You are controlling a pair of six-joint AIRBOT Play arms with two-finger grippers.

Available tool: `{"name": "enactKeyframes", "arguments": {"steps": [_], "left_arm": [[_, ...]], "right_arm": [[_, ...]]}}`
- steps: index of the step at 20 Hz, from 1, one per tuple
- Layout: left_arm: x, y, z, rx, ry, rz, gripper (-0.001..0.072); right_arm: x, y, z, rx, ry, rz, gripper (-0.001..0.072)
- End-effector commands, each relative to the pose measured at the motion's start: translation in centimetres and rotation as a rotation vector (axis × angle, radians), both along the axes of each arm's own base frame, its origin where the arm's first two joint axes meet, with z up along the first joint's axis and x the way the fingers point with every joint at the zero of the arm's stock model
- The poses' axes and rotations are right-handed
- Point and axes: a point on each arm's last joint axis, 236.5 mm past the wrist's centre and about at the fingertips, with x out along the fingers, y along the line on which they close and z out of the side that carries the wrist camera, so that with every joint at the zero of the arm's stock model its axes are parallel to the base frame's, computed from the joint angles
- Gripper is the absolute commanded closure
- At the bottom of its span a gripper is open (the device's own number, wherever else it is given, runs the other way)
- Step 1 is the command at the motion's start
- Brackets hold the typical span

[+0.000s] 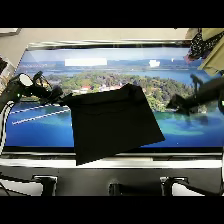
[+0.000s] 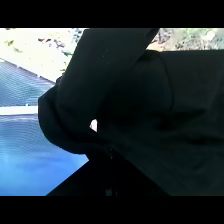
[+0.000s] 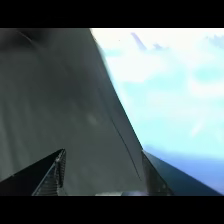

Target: Fold the clothes and pants, and hang the long-sleeved shirts on hangers.

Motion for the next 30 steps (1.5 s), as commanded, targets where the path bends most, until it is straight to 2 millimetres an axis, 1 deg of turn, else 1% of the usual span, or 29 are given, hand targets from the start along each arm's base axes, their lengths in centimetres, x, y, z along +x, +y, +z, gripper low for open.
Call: {"name": "enactKeyframes", "arguments": {"steps": [1,2,3,5,9,12,13,14,15,17,18,19,20,21,22,23,25,26,27,28,29,30], "left_arm": [[-0.6,0.0,0.0,0.001,0.018,-0.026,0.0691],[-0.7,-0.1,-0.1,0.0,0.025,-0.028,0.0691],[-0.9,-0.1,-0.1,0.0,0.03,-0.03,0.0691],[-1.1,-0.1,-0.1,-0.002,0.039,-0.033,0.0691],[-1.4,-0.2,-0.2,-0.003,0.05,-0.037,0.0691],[-1.4,-0.2,-0.2,-0.003,0.05,-0.036,0.0691],[-1.4,-0.2,-0.2,-0.003,0.049,-0.036,0.0691],[-1.4,-0.2,-0.2,-0.003,0.049,-0.036,0.0691],[-1.4,-0.2,-0.2,-0.003,0.049,-0.037,0.069],[-1.4,-0.2,-0.2,-0.003,0.049,-0.037,0.0691],[-1.4,-0.2,-0.2,-0.003,0.049,-0.037,0.0691],[-1.4,-0.2,-0.1,-0.003,0.049,-0.037,0.069],[-1.5,-0.2,-0.2,-0.003,0.053,-0.039,0.0691],[-1.6,-0.2,-0.2,-0.004,0.06,-0.041,0.0691],[-1.9,-0.2,-0.2,-0.005,0.069,-0.048,0.0691],[-2.2,-0.3,-0.3,-0.006,0.081,-0.051,0.0691],[-2.8,-0.4,-0.3,-0.01,0.107,-0.061,0.0691],[-3.2,-0.5,-0.4,-0.012,0.121,-0.066,0.069],[-3.6,-0.6,-0.4,-0.014,0.138,-0.073,0.0691],[-4.2,-0.9,-0.5,-0.017,0.161,-0.082,0.0691],[-4.7,-1.3,-0.6,-0.02,0.184,-0.097,0.0691],[-5.2,-1.8,-0.7,-0.021,0.202,-0.114,0.069]], "right_arm": [[-6.1,-0.6,-4.5,0.037,0.096,-0.051,0.0159],[-7.1,-0.4,-6.0,0.039,0.124,-0.058,0.0159],[-7.6,-0.3,-7.1,0.036,0.135,-0.071,0.0159],[-8.3,-0.2,-8.9,0.031,0.141,-0.099,0.0161],[-9.6,0.2,-10.7,0.035,0.165,-0.116,0.0162],[-11.0,1.4,-11.6,0.074,0.199,-0.113,0.0163],[-11.4,1.8,-11.8,0.09,0.209,-0.117,0.0177],[-11.4,2.5,-11.7,0.119,0.203,-0.116,0.0253],[-10.9,3.0,-11.5,0.146,0.184,-0.116,0.0331],[-9.5,3.4,-11.1,0.175,0.133,-0.143,0.0501],[-8.8,3.4,-11.0,0.182,0.111,-0.165,0.0652],[-8.2,3.5,-10.7,0.195,0.095,-0.182,0.0685],[-7.3,3.4,-10.0,0.199,0.072,-0.187,0.0685],[-6.0,2.8,-9.1,0.188,0.048,-0.204,0.0685],[-4.1,1.7,-7.5,0.163,0.004,-0.229,0.0685],[-1.7,0.3,-5.6,0.13,-0.055,-0.261,0.0685],[4.3,-3.8,-0.2,0.036,-0.221,-0.371,0.0685],[7.0,-5.7,2.5,0.0,-0.301,-0.412,0.0685],[9.8,-7.1,5.1,-0.017,-0.38,-0.441,0.0685],[12.1,-8.0,6.9,-0.012,-0.43,-0.471,0.0685],[14.2,-8.7,8.1,0.002,-0.462,-0.498,0.0685],[16.0,-9.3,8.8,0.02,-0.479,-0.528,0.0684]]}}
